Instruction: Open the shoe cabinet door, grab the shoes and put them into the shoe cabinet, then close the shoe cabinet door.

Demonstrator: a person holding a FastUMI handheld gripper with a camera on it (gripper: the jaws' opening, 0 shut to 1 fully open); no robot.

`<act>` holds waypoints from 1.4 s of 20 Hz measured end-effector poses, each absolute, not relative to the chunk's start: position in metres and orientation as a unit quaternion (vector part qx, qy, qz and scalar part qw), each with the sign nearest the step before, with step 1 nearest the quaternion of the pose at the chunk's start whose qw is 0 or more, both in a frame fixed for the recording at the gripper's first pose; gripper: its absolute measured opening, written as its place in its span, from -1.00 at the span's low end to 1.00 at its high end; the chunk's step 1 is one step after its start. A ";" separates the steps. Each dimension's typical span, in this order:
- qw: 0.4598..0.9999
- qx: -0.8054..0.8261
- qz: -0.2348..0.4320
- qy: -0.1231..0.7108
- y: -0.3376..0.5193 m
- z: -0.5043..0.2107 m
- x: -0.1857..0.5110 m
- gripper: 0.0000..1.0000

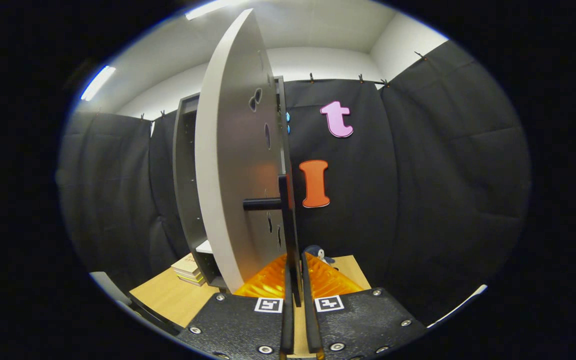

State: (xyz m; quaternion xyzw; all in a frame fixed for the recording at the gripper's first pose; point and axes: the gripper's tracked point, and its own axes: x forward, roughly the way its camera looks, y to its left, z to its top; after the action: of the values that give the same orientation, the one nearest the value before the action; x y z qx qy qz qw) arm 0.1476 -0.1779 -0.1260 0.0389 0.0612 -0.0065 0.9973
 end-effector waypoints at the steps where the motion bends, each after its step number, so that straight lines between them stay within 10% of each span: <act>1: 0.997 0.037 -0.009 0.063 -0.184 -0.126 0.146 -0.81; 28: 0.992 0.077 -0.051 0.083 0.014 -0.152 0.123 -0.81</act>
State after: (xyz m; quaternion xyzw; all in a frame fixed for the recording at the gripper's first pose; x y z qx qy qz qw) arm 0.1234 0.0138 -0.1515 0.0766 0.0833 -0.0506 0.9923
